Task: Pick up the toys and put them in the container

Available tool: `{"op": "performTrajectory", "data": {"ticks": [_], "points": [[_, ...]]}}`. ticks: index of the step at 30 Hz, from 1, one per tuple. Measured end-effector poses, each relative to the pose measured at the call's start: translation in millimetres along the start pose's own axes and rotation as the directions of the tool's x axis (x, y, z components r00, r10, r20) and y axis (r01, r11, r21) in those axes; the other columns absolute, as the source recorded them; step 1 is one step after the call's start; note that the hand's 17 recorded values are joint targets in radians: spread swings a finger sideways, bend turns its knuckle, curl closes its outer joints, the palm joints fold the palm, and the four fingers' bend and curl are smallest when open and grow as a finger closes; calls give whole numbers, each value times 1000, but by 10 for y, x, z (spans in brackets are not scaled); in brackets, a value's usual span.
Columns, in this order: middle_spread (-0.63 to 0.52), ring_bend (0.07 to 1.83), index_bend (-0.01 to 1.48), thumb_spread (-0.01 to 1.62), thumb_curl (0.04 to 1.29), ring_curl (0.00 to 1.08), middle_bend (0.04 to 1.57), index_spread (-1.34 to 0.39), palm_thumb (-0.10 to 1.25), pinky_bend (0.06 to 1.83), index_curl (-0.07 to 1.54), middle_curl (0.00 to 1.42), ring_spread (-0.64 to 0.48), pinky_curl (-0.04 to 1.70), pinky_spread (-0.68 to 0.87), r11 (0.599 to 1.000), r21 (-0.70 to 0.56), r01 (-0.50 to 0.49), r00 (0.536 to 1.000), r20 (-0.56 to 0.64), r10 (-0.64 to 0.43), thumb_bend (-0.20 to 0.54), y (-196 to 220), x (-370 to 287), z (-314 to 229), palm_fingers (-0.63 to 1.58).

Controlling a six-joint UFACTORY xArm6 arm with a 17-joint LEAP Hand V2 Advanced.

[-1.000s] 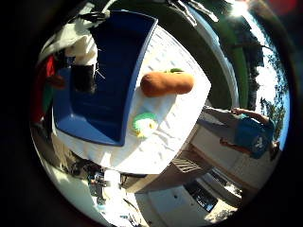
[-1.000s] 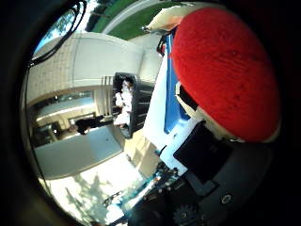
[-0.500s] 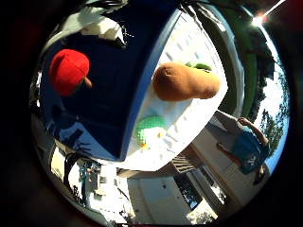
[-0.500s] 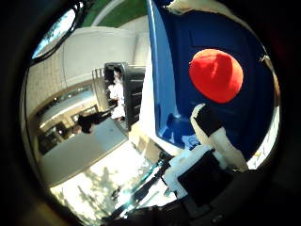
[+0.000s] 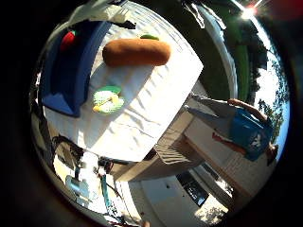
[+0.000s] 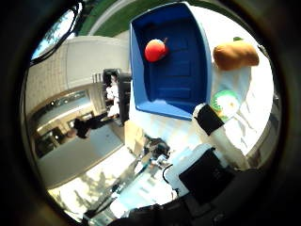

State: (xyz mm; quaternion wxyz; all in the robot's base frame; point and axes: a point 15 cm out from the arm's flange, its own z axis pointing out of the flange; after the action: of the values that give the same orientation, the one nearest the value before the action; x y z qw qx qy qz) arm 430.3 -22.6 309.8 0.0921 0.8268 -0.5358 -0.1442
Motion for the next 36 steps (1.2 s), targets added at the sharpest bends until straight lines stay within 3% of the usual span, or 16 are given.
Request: {"op": "performTrajectory", "data": {"ticks": [1,9,24,28,29,31,36], "points": [[118,393,176,1106,428,323,176,-334,794,649,193,305,287,314,465,999,-7,-32,999,-15,32,-29,138,370,188,-3],[87,395,169,1110,424,324,171,-264,785,605,222,313,265,285,449,999,-20,-37,997,-62,35,-28,109,714,845,36],[63,395,179,1111,418,324,174,-220,785,579,243,313,260,262,433,998,-62,31,997,-66,-35,-27,-117,371,1460,56],[-17,613,145,1110,416,351,348,-186,789,589,233,368,206,222,432,998,-57,29,995,-89,-34,-26,-200,297,1451,581],[-39,834,54,1104,417,417,495,-235,785,659,180,424,186,241,415,998,-54,29,995,-91,-34,-29,-205,309,1448,836],[-87,1066,60,1099,417,516,643,-296,787,761,124,507,135,290,409,998,-52,31,994,-104,-36,-28,-215,332,1440,906],[-156,1245,188,1091,428,657,864,-448,844,1159,31,674,35,463,373,999,-30,28,992,-125,-32,-8,-190,352,1318,1082]]}}
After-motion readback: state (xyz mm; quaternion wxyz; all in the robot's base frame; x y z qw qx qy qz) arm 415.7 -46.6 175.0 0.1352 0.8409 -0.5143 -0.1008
